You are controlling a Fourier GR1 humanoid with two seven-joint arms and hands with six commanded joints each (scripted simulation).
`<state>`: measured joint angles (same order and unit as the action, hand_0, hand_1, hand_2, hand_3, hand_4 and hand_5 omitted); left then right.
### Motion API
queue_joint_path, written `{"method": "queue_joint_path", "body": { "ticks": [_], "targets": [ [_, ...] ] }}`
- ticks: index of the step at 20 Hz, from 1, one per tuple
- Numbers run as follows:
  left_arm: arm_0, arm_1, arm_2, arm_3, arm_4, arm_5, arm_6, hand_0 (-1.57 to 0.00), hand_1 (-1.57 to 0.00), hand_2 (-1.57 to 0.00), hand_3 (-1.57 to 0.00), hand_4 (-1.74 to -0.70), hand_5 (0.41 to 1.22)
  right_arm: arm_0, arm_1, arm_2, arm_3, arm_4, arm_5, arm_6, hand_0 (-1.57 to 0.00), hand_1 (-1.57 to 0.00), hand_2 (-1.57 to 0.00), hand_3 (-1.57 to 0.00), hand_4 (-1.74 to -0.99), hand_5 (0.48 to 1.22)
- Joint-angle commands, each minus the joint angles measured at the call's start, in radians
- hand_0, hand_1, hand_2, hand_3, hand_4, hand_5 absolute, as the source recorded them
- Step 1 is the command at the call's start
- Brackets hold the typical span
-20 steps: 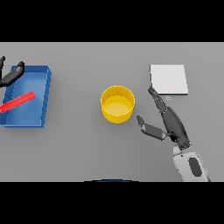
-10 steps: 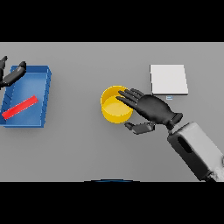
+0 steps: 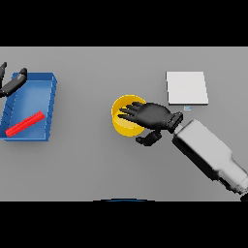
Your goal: Pick up the red beaker and tilt it to pour out 1 green nut into yellow bowl. Pick up the yellow bowl and place it on the metallic measuring scale.
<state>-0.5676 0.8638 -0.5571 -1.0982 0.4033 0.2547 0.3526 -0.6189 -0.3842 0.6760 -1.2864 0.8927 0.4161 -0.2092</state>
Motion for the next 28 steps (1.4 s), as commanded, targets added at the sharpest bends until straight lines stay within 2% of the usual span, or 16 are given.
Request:
{"method": "queue_joint_path", "body": {
  "ticks": [1,4,7,9,11,13,14,15,16,17,18,20,21,24,26,28],
  "targets": [
    [0.000,-0.002,0.001,0.008,0.000,0.000,-0.001,0.00,0.00,0.00,0.00,-0.72,0.688,-0.010,0.004,0.006,0.028,0.006,0.007,0.006,0.00,0.00,0.00,0.00,-1.231,0.703],
    [-0.003,-0.007,0.001,0.021,-0.001,-0.004,-0.003,0.00,0.00,0.00,0.00,-0.72,0.688,-0.047,0.016,0.037,0.087,0.029,0.014,-0.013,0.00,0.00,0.00,0.00,-1.259,0.714],
    [0.017,0.013,0.008,-0.012,0.008,-0.001,-0.016,0.00,0.00,0.00,0.00,-0.72,0.684,-0.086,0.038,0.053,0.129,0.034,0.053,-0.003,0.00,0.00,0.00,0.00,-1.275,0.735],
    [0.020,0.021,0.009,-0.028,0.013,-0.003,-0.011,0.00,0.00,0.00,0.00,-0.72,0.688,-0.088,0.037,0.060,0.127,0.033,0.073,-0.005,0.00,0.00,0.00,0.00,-1.290,0.746],
    [0.037,0.023,0.012,-0.032,0.018,0.000,-0.023,0.00,0.00,0.00,0.00,-0.72,0.686,-0.082,0.055,0.052,0.132,0.022,0.080,0.013,0.00,0.00,0.00,0.00,-1.305,0.763],
    [0.025,0.023,0.010,-0.026,0.013,-0.001,-0.016,0.00,0.00,0.00,0.00,-0.71,0.686,-0.108,0.084,0.035,0.165,0.014,0.096,0.058,0.00,-0.02,-0.02,-0.04,-1.336,0.810],
    [0.023,0.016,0.010,-0.018,0.015,-0.005,-0.020,0.00,0.00,0.00,0.00,-0.71,0.689,-0.095,0.083,0.041,0.159,0.015,0.100,0.059,-0.11,-0.10,-0.09,-0.10,-1.360,0.842],
    [0.022,0.013,0.011,-0.009,0.013,-0.001,-0.017,0.00,0.00,0.00,0.00,-0.71,0.691,-0.093,0.072,0.043,0.155,0.019,0.100,0.053,-0.29,-0.24,-0.18,-0.17,-1.387,0.873],
    [0.026,0.017,0.012,-0.014,0.014,-0.004,-0.026,0.00,0.00,0.00,0.00,-0.72,0.692,-0.088,0.067,0.052,0.154,0.025,0.092,0.034,-0.54,-0.47,-0.31,-0.26,-1.420,0.943],
    [0.019,0.014,0.013,-0.012,0.013,-0.003,-0.027,0.00,0.00,0.00,0.00,-0.72,0.692,-0.091,0.061,0.056,0.155,0.026,0.089,0.012,-0.75,-0.69,-0.48,-0.35,-1.454,0.999],
    [0.016,0.017,0.012,-0.008,0.012,-0.009,-0.026,0.00,0.00,0.00,0.00,-0.72,0.692,-0.091,0.071,0.054,0.154,0.021,0.097,0.026,-0.91,-0.87,-0.69,-0.46,-1.512,1.043],
    [0.026,0.020,0.009,-0.030,0.011,0.002,-0.027,0.00,0.00,0.00,0.00,-0.72,0.696,-0.092,0.064,0.054,0.157,0.013,0.093,-0.007,-1.15,-1.12,-1.01,-0.72,-1.586,1.107],
    [0.036,0.023,0.014,-0.033,0.018,0.000,-0.036,0.00,0.00,0.00,0.00,-0.72,0.696,-0.092,0.067,0.054,0.158,0.012,0.087,-0.005,-1.23,-1.21,-1.12,-0.83,-1.614,1.130],
    [0.031,0.028,0.013,-0.042,0.020,-0.002,-0.022,0.00,0.00,0.00,0.00,-0.72,0.694,-0.095,0.060,0.066,0.157,0.017,0.064,-0.015,-1.40,-1.39,-1.22,-1.12,-1.676,1.174],
    [0.031,0.027,0.012,-0.028,0.017,-0.008,-0.025,0.00,0.00,0.00,0.00,-0.72,0.697,-0.101,0.055,0.059,0.163,0.014,0.046,-0.031,-1.46,-1.45,-1.26,-1.22,-1.699,1.191],
    [0.032,0.022,0.010,-0.024,0.012,-0.003,-0.034,0.00,0.00,0.00,0.00,-0.72,0.695,-0.095,0.065,0.052,0.151,0.010,0.049,0.009,-1.50,-1.50,-1.31,-1.25,-1.714,1.202]
  ]
}}
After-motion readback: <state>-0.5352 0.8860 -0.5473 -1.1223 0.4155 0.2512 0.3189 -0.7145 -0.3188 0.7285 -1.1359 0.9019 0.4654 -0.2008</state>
